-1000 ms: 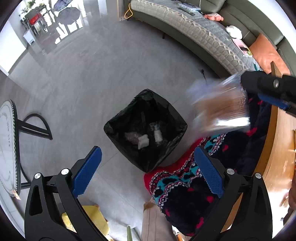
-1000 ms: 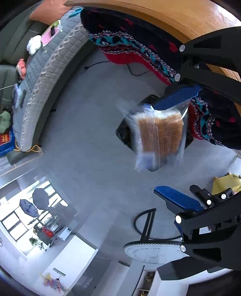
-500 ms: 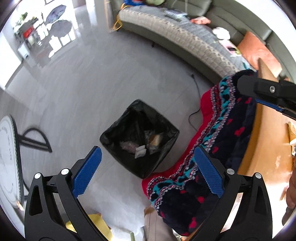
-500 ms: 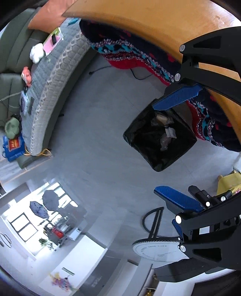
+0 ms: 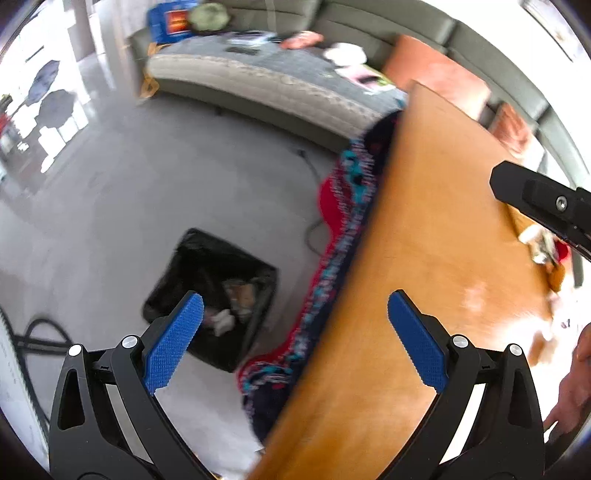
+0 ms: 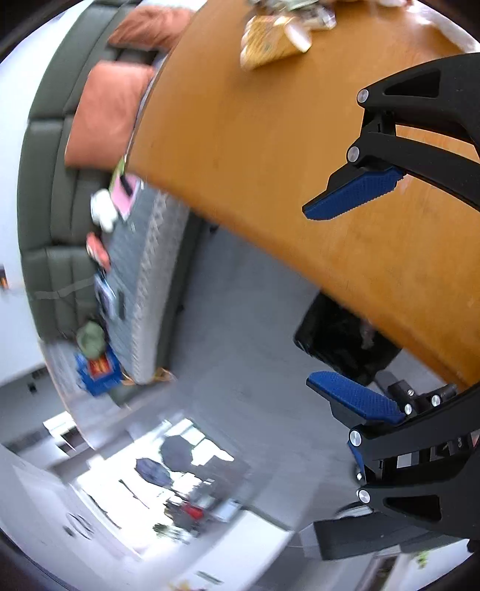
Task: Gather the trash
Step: 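Grasp the large clear plastic bag with the left tool while the right tool grasps the small white bag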
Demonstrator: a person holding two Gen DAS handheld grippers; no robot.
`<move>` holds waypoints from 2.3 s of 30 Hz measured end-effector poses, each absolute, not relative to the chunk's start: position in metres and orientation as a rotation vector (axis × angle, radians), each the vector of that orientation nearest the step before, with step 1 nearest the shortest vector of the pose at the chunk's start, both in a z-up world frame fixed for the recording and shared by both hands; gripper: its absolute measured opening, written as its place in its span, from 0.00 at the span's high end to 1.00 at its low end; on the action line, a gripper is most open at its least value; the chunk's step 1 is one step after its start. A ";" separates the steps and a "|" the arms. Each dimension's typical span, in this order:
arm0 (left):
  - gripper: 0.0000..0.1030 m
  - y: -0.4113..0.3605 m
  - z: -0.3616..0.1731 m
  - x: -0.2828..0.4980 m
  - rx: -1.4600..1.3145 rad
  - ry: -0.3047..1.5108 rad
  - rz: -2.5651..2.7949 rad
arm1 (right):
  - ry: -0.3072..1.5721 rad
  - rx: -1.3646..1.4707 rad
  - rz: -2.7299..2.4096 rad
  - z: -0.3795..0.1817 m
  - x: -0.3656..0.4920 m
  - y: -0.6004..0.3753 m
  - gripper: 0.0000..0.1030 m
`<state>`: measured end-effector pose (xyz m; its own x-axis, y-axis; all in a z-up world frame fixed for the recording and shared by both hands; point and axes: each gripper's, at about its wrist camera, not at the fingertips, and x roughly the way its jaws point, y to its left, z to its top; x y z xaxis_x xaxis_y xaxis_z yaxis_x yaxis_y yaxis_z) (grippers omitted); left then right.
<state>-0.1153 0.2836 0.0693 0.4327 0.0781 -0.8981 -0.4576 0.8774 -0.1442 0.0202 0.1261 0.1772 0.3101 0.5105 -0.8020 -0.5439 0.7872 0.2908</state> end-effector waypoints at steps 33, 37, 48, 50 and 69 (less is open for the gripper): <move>0.06 -0.174 0.027 0.020 0.146 1.208 -0.370 | 0.947 0.210 0.098 0.166 0.070 -0.314 0.03; 0.06 -0.185 0.004 0.020 0.151 1.261 -0.358 | 0.961 0.223 0.121 0.160 0.071 -0.321 0.03; 0.24 -0.183 0.009 0.015 0.189 1.200 -0.293 | 1.043 0.205 0.180 0.144 0.086 -0.311 0.20; 0.53 -0.170 0.018 0.012 0.164 1.175 -0.286 | 1.059 0.205 0.191 0.142 0.088 -0.305 0.20; 0.52 -0.073 0.059 -0.012 -0.016 1.102 -0.154 | 1.176 -0.028 0.046 0.078 0.129 -0.242 0.38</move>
